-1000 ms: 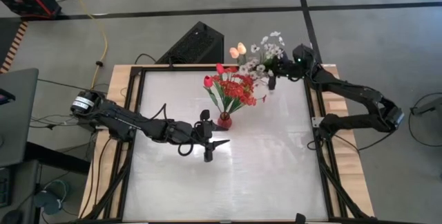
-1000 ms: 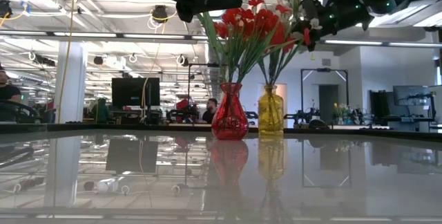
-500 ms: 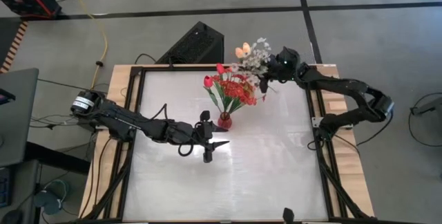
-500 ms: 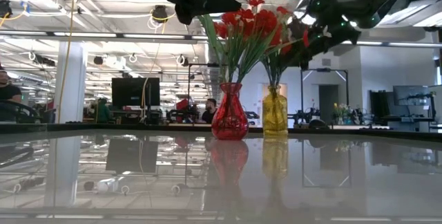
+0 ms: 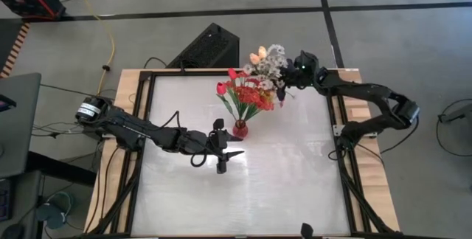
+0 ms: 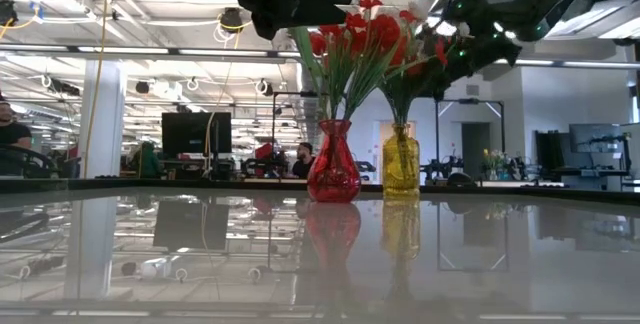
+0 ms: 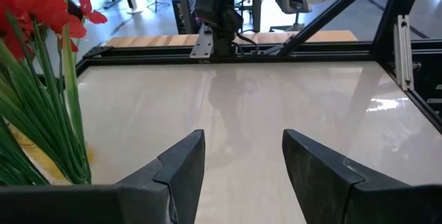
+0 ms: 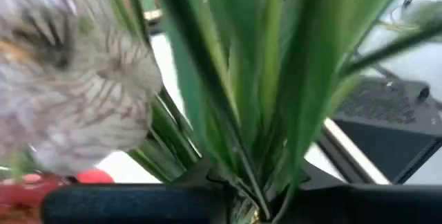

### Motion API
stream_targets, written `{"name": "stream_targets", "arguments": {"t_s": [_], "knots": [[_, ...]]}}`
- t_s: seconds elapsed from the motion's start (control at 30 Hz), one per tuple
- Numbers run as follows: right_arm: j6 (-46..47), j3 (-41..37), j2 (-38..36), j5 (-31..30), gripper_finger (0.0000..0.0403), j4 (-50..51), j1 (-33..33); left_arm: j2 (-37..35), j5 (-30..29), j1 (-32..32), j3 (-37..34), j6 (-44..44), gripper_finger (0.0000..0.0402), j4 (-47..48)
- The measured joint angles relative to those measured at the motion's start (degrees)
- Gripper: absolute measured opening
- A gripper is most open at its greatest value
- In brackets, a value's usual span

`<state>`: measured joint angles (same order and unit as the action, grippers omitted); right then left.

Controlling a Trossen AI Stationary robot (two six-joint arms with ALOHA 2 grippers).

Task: Sort flowers into vase by color
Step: Put the white flowers into the yellow vase, then return to Home Position

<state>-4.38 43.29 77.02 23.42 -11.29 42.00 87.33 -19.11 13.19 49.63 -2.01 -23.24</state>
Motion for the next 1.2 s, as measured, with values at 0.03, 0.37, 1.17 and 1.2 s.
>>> {"name": "stream_targets", "arguments": {"t_s": [0.03,0.37,1.17,1.2], "knots": [[-0.02,0.00,-1.11,0.00,0.0082,0.44,0.00,0.00,0.00,0.00,0.00,0.01,0.0185,-0.01],[-1.74,0.02,-11.50,-1.05,0.0234,11.32,0.15,0.00,1.49,0.03,0.00,-0.88,0.0185,-0.16],[-3.54,9.03,-28.44,-8.97,0.0286,46.40,0.52,-4.57,2.15,0.37,-0.02,2.85,0.0185,5.16],[-2.85,9.03,-29.25,-8.89,0.0286,47.79,0.48,-6.04,2.12,0.37,-0.02,3.08,0.0185,5.86]]}}
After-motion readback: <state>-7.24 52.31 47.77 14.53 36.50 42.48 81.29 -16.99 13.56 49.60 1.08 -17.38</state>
